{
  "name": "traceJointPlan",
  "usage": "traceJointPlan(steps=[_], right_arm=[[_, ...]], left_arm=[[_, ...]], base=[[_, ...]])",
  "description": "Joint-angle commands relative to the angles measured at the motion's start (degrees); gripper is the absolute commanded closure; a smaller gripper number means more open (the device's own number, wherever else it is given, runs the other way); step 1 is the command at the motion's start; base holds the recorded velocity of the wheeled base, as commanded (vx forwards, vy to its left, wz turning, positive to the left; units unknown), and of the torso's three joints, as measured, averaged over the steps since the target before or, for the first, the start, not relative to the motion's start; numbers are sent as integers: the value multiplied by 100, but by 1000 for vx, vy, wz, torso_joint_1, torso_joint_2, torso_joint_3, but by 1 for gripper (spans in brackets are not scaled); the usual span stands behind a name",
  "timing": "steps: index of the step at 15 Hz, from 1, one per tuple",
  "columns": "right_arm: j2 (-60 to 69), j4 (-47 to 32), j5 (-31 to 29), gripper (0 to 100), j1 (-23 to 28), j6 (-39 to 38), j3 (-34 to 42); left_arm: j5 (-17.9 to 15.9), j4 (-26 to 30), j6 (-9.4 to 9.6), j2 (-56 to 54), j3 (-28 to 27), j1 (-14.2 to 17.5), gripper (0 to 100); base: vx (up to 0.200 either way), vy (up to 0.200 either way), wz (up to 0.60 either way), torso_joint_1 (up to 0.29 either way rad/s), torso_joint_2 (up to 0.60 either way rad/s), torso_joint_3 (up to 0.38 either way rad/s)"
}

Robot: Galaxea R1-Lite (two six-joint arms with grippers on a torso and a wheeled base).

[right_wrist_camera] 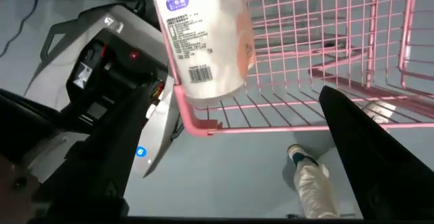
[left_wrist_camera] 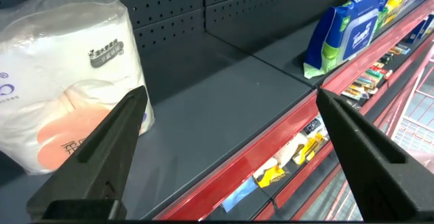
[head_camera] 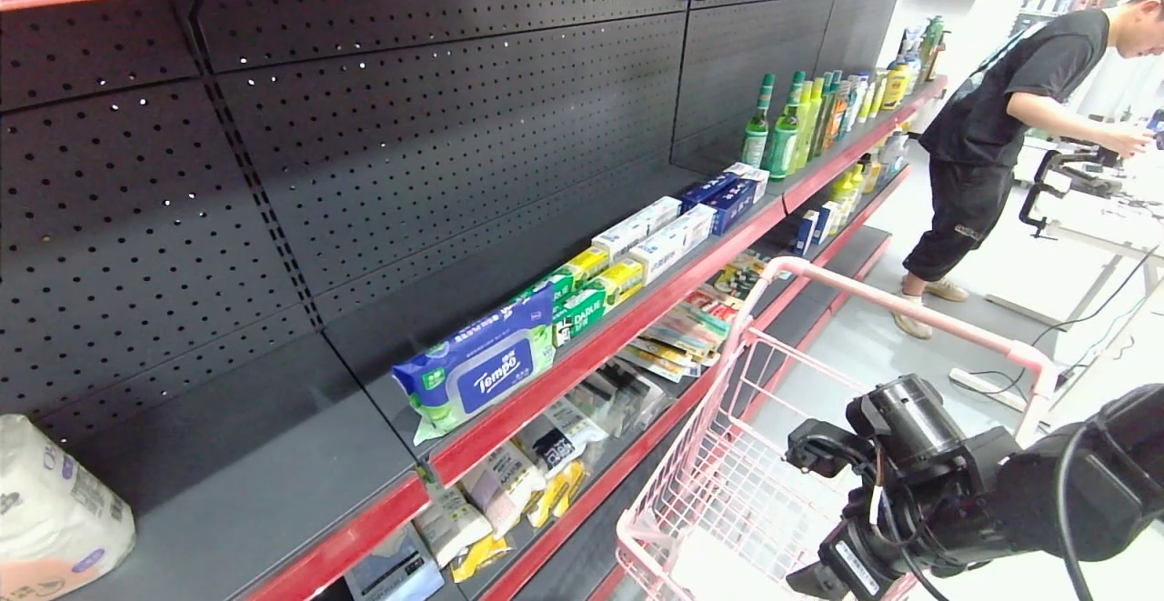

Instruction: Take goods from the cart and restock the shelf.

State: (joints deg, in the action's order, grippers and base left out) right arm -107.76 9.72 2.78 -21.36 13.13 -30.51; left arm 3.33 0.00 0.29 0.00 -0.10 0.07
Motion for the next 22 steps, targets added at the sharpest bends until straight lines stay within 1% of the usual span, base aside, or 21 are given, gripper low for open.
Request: traceJointPlan(steps=[1, 5, 13, 15, 18, 21, 22], right_arm=[[-104, -5, -5, 0, -18, 5, 2], [-210, -14, 3, 0, -158, 93, -25], [-307, -5, 65, 0, -185, 480, -113], [-421, -5, 82, 0, -185, 673, -253], [-684, -5, 91, 0, -185, 744, -508], [-1027, -5, 82, 0, -352, 805, -1009], [-1150, -5, 82, 0, -492, 779, -1132]], left_arm=[[1, 0, 6, 9, 1, 1, 0], [1, 0, 6, 9, 1, 1, 0], [1, -9, 6, 9, 1, 1, 0], [1, -9, 6, 9, 10, 1, 0], [1, 0, 6, 9, 10, 1, 0], [1, 0, 6, 9, 10, 1, 0], [1, 0, 6, 9, 10, 1, 0]], base=[[0, 0, 0, 0, 0, 0], [0, 0, 0, -95, 231, 116], [0, 0, 0, -143, 328, 176], [0, 0, 0, -139, 342, 193], [0, 0, 0, -61, 149, 82], [0, 0, 0, 0, 0, 0], [0, 0, 0, 0, 0, 0]])
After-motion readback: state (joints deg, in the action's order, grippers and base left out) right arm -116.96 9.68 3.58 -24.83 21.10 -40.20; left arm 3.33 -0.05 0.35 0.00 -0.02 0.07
